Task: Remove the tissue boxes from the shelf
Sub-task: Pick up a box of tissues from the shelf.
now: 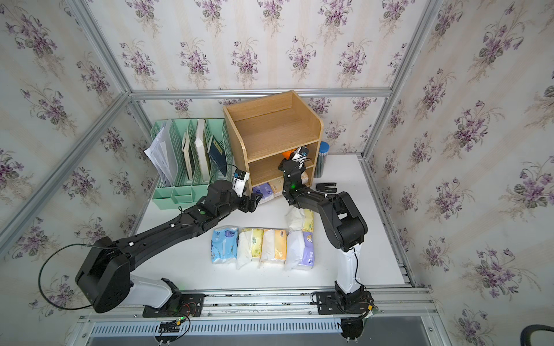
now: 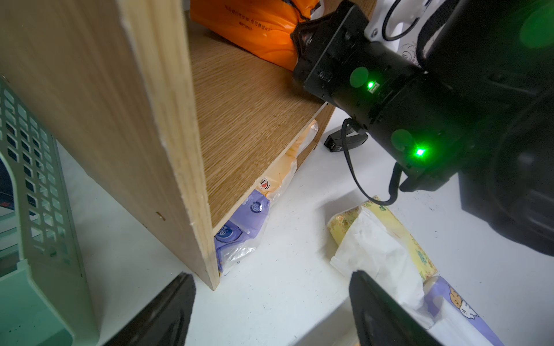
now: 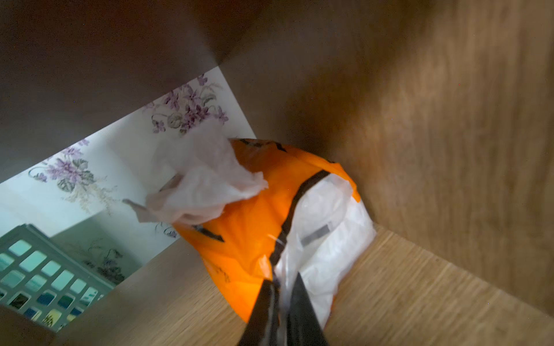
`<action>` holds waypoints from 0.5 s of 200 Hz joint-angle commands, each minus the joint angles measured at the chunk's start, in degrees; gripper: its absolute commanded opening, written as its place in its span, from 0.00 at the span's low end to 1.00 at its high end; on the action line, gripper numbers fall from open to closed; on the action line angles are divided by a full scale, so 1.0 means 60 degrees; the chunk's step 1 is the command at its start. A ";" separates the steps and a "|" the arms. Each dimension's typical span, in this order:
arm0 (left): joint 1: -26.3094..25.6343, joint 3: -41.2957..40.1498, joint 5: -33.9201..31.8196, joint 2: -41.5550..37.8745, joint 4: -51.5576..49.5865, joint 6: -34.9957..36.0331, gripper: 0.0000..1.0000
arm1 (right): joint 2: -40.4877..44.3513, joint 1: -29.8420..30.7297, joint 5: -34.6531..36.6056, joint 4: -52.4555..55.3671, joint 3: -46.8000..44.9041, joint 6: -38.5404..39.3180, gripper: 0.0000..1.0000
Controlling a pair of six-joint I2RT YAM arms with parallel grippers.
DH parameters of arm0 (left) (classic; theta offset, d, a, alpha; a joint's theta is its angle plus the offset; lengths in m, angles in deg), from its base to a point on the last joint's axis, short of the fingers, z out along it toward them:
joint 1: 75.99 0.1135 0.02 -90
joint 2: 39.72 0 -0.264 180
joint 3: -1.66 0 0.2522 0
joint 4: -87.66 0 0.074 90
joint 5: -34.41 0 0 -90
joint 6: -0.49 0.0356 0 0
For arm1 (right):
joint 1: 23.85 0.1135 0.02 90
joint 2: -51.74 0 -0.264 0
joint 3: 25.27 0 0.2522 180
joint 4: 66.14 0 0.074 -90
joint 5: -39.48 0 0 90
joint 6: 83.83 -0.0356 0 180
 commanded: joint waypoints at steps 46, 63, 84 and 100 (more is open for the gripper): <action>0.0027 0.0659 -0.0547 0.0195 -0.0319 -0.0513 0.85 | 0.2303 0.0088 -0.1797 0.0457 -0.1998 0.0343 0.01; 0.0052 0.0819 -0.0808 0.0206 -0.0483 -0.0564 0.85 | 0.3102 0.0190 -0.1995 0.0831 -0.2739 0.0489 0.01; 0.0116 0.0944 -0.1067 0.0224 -0.0485 -0.0645 0.85 | 0.4210 0.0248 -0.2118 0.1205 -0.3768 0.0620 0.01; 0.0160 0.1083 -0.1297 0.0333 -0.0550 -0.0719 0.85 | 0.5121 0.0250 -0.2208 0.1433 -0.4616 0.0610 0.00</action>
